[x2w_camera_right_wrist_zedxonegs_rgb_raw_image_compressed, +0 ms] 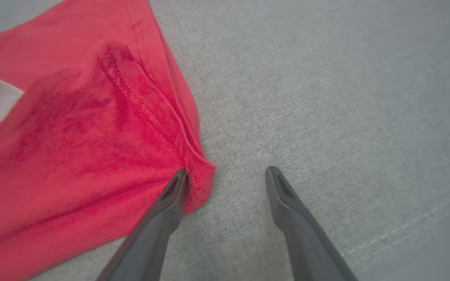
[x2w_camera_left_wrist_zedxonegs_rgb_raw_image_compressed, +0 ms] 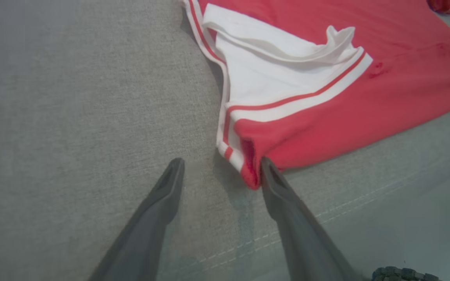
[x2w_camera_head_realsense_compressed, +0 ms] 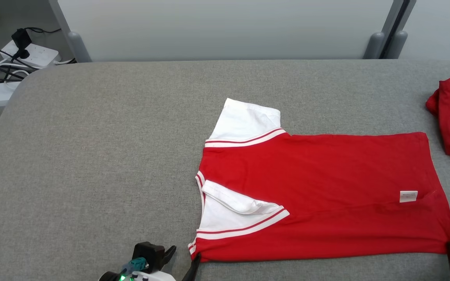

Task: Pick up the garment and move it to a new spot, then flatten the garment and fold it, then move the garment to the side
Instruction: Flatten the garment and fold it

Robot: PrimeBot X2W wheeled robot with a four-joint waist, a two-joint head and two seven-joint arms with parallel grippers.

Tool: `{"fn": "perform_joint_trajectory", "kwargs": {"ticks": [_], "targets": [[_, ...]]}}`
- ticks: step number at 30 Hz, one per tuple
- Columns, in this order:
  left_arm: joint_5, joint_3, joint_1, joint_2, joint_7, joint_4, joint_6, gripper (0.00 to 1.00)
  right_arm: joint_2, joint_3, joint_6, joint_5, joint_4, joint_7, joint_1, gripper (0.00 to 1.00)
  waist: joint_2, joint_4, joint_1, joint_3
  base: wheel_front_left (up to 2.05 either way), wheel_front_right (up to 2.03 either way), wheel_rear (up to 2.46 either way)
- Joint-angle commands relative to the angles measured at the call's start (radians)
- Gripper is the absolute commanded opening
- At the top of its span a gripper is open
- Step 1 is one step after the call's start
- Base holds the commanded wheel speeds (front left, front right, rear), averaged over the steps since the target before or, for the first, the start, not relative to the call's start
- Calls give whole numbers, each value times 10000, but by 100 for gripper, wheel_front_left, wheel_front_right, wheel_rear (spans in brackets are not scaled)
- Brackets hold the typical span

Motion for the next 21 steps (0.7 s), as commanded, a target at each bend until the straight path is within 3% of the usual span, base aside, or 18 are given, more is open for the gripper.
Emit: {"fn": "perform_joint_trajectory", "kwargs": {"ticks": [1,10,16,21], "targets": [[-128,408,-135,150,-115,-174,98,100,-325,214,-75,-198,-46,-248,316,100,0,-24,0,-81,0,0,0],[-20,1075,-138,429,-945,-594,956,100,-412,-175,-75,-1424,-1373,-986,-52,100,0,-152,0,-307,0,0,0],[-105,1726,-194,455,-1972,-1307,1378,100,-31,-1055,-75,-2933,-3951,-999,403,100,0,-235,0,-493,0,0,0],[-301,2290,-157,204,-2541,-1994,1422,100,710,-1795,-75,-3835,-5943,-1000,1130,100,0,-305,0,-714,0,0,0]]}}
